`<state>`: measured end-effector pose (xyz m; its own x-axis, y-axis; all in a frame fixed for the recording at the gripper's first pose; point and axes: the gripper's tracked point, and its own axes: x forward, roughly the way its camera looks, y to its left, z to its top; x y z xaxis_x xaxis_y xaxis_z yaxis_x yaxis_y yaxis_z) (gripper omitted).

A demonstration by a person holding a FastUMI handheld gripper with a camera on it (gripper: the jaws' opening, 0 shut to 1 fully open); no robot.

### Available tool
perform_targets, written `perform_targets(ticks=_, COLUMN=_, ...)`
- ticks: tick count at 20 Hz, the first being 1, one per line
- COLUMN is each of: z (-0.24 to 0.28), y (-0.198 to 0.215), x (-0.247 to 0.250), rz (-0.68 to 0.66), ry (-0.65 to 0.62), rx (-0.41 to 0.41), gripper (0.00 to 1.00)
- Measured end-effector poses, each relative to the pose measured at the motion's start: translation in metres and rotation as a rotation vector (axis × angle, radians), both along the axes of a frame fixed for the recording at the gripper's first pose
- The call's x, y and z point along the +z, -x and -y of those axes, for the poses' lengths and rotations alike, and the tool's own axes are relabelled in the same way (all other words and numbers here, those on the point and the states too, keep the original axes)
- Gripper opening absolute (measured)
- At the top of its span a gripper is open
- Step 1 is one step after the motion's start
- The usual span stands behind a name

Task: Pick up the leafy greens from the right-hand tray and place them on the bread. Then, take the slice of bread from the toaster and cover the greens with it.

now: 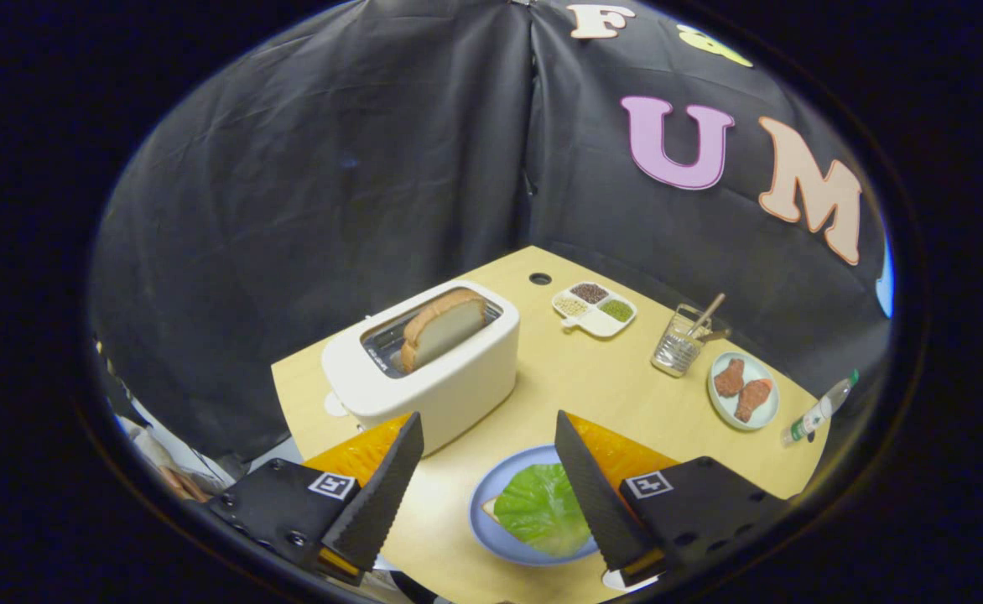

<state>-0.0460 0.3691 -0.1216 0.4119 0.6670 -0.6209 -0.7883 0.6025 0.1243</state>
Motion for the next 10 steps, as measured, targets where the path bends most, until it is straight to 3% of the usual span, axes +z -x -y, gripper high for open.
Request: perform_targets(ticks=10, z=-0.057, y=0.001, x=0.018, rz=-0.008, ry=-0.052, rx=0.022, gripper=0.99)
